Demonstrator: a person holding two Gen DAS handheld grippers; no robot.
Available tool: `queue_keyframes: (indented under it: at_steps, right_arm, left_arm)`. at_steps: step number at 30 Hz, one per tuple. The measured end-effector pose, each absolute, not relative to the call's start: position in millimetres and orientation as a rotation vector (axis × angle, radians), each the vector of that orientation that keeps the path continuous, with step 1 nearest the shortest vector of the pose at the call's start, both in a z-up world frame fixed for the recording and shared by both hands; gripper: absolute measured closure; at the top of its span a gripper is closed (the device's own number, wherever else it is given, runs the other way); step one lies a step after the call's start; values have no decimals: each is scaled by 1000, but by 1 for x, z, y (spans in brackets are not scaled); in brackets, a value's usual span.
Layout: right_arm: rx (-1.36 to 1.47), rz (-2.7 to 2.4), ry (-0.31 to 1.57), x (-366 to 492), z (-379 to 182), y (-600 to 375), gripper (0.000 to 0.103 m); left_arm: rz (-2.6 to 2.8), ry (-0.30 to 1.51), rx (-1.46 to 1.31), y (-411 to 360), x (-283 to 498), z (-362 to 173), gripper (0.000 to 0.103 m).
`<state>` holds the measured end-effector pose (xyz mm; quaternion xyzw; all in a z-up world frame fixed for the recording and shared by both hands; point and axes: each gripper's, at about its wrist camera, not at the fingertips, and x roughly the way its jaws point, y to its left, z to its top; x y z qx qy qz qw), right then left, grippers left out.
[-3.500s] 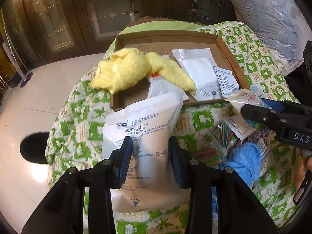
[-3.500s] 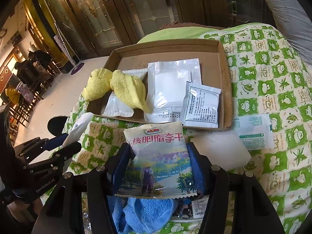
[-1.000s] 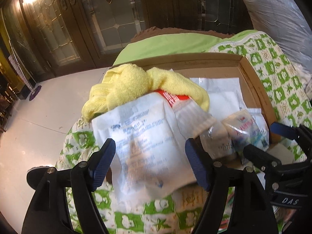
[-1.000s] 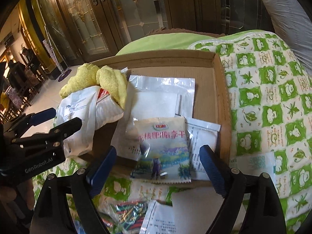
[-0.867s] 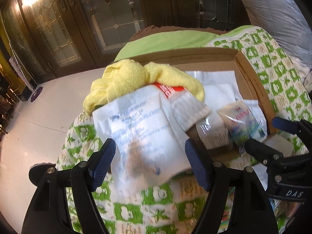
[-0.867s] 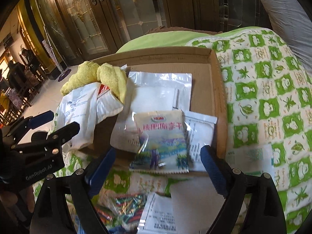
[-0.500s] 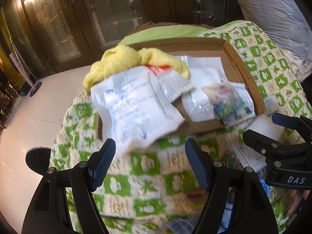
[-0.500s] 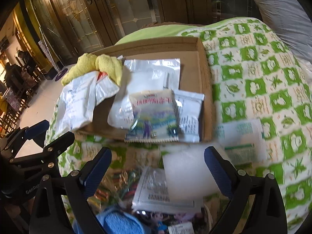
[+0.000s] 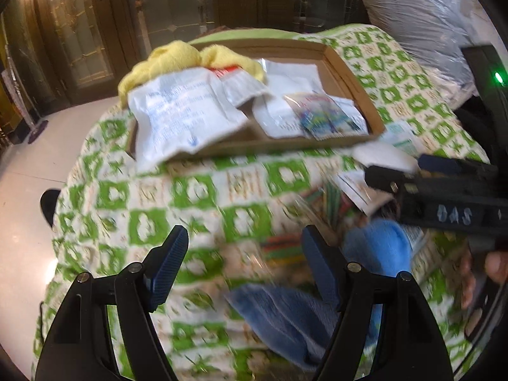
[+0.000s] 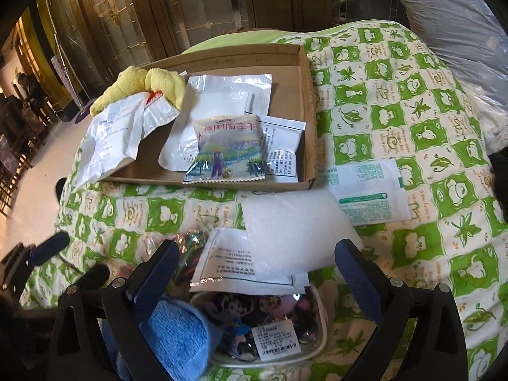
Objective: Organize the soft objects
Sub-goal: 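Lift both tools away from the tray toward the pile, then grasp the blue towel with the left tool while the right tool grasps the white foam sheet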
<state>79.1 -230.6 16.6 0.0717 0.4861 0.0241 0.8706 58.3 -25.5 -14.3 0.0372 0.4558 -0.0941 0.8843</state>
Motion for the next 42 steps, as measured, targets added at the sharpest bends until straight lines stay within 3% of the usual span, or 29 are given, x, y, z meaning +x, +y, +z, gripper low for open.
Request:
queue_keyframes:
  at_steps: [23, 36, 39, 40, 42]
  right_arm:
    - [92, 36, 997, 59, 36, -242, 2]
    - [130, 74, 1071, 67, 18, -242, 2]
    - [184, 85, 1104, 74, 7, -250, 2]
    - [197, 82, 1112, 76, 5, -253, 3]
    - [231, 77, 1118, 80, 2, -261, 5]
  left_arm:
    - [-430, 965, 9, -41, 24, -11, 30]
    - [-520, 1079, 114, -88, 25, -48, 28]
    - [-505, 1062, 184, -101, 22, -52, 38]
    - [-524, 1067, 190, -105, 21, -53, 55]
    - [-528, 1044, 211, -108, 15, -50, 56]
